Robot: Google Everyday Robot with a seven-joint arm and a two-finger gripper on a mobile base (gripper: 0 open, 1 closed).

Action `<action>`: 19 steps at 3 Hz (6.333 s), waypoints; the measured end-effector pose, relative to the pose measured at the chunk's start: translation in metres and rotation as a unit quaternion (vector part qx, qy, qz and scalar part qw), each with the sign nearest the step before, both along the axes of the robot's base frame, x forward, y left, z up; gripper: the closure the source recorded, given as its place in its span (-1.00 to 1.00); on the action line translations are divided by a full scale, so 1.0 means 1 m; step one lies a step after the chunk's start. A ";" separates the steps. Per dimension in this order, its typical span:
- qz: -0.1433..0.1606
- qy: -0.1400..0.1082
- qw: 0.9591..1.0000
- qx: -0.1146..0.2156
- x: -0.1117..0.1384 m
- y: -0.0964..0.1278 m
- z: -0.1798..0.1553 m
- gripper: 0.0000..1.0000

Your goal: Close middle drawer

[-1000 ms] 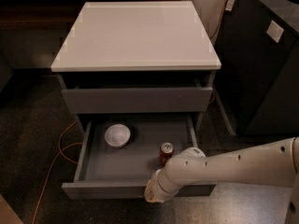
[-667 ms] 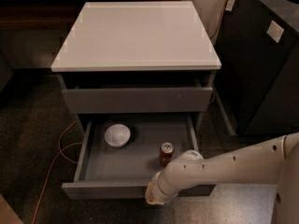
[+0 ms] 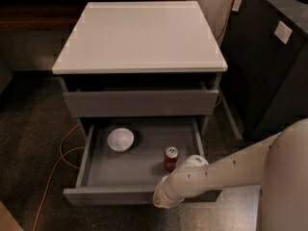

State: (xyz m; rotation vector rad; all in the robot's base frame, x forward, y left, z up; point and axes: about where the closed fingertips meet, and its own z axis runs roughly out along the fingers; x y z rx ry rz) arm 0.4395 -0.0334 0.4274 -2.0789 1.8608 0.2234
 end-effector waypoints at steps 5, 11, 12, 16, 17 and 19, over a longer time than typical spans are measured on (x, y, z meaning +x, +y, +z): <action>-0.070 -0.055 0.996 0.028 0.074 -0.006 -0.002 1.00; -0.101 -0.100 0.990 0.025 0.163 -0.017 -0.011 1.00; -0.102 -0.114 0.988 0.023 0.183 -0.021 -0.013 1.00; -0.107 -0.169 0.980 0.014 0.264 -0.031 -0.001 1.00; -0.109 -0.176 0.978 0.014 0.278 -0.034 -0.001 1.00; -0.109 -0.177 0.978 0.012 0.291 -0.035 -0.004 0.74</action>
Offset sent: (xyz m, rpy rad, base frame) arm 0.0408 -0.0048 -0.0082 0.0190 -0.0887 -0.1366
